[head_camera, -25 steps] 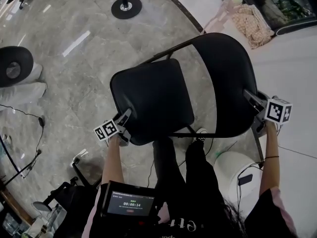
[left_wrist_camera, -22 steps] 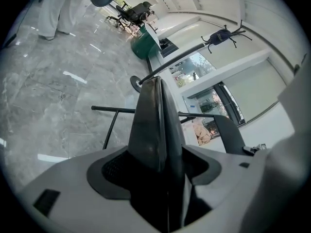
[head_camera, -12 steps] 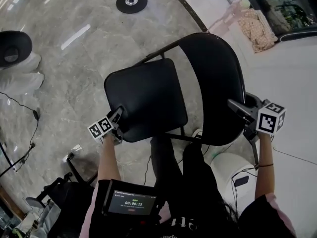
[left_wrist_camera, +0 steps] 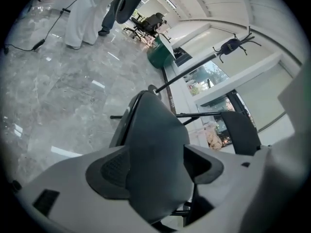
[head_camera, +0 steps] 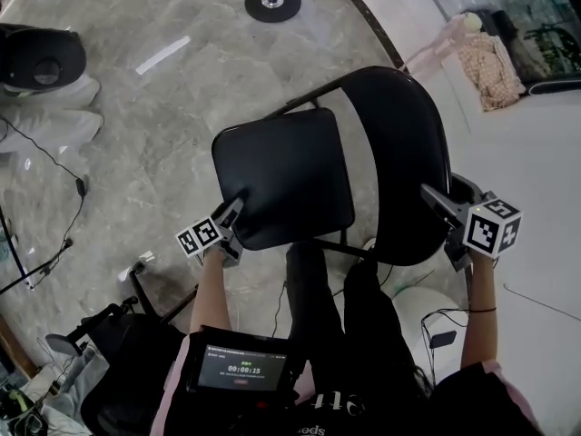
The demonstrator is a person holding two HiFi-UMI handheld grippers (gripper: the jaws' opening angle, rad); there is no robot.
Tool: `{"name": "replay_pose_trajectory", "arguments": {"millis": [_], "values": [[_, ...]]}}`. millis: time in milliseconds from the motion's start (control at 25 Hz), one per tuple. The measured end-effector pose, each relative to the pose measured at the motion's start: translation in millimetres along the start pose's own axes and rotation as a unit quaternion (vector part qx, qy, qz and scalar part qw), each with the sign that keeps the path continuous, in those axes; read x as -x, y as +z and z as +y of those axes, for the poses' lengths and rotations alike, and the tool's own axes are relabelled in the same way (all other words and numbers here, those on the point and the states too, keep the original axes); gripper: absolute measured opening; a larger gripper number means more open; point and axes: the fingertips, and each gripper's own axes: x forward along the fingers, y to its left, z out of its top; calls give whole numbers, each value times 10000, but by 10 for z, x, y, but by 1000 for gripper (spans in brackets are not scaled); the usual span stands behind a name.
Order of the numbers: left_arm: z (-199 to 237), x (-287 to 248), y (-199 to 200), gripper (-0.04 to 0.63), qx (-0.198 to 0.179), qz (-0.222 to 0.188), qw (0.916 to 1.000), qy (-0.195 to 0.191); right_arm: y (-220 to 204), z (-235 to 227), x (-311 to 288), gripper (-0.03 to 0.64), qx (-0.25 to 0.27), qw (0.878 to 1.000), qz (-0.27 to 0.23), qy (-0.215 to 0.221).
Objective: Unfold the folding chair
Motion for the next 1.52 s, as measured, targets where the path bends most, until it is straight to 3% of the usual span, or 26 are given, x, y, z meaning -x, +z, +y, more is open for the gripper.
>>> {"name": "replay_pose_trajectory", "arguments": {"millis": [280, 520, 600, 680, 800, 960, 1080, 1320, 1520], "values": [[-619, 167, -27, 327, -232, 14, 9981, -567, 216, 50, 562, 276, -395, 9948, -813, -460], [-1206, 301, -26, 200, -453, -123, 9958, -785, 333, 292, 1002, 266, -412, 9916, -1140, -452], [-1405, 375, -50, 143, -495, -158, 9952, -824, 368, 371, 1114, 218, -480, 9897, -1240, -529], [-1612, 455, -103, 109, -552, -167, 9947, -857, 380, 400, 1235, 98, -561, 9872, -1298, -736], [-1907, 576, -216, 82, -703, -130, 9930, -938, 328, 437, 1383, 40, -712, 9846, -1358, -838], [-2256, 793, -388, 29, -1026, -174, 9902, -928, 170, 604, 1572, 26, -881, 9845, -1429, -507], [-2555, 1009, -379, 15, -1356, -564, 9854, -862, 34, 768, 1651, 23, -805, 9872, -1356, -221], [-3231, 1440, -662, 11, -1349, -1230, 9757, -1215, -306, 1089, 1763, 21, -501, 9926, -1071, 266], [-3570, 1737, -1127, 8, -1444, -1381, 9715, -1277, -682, 1362, 1835, 21, -356, 9932, -851, 712]]}}
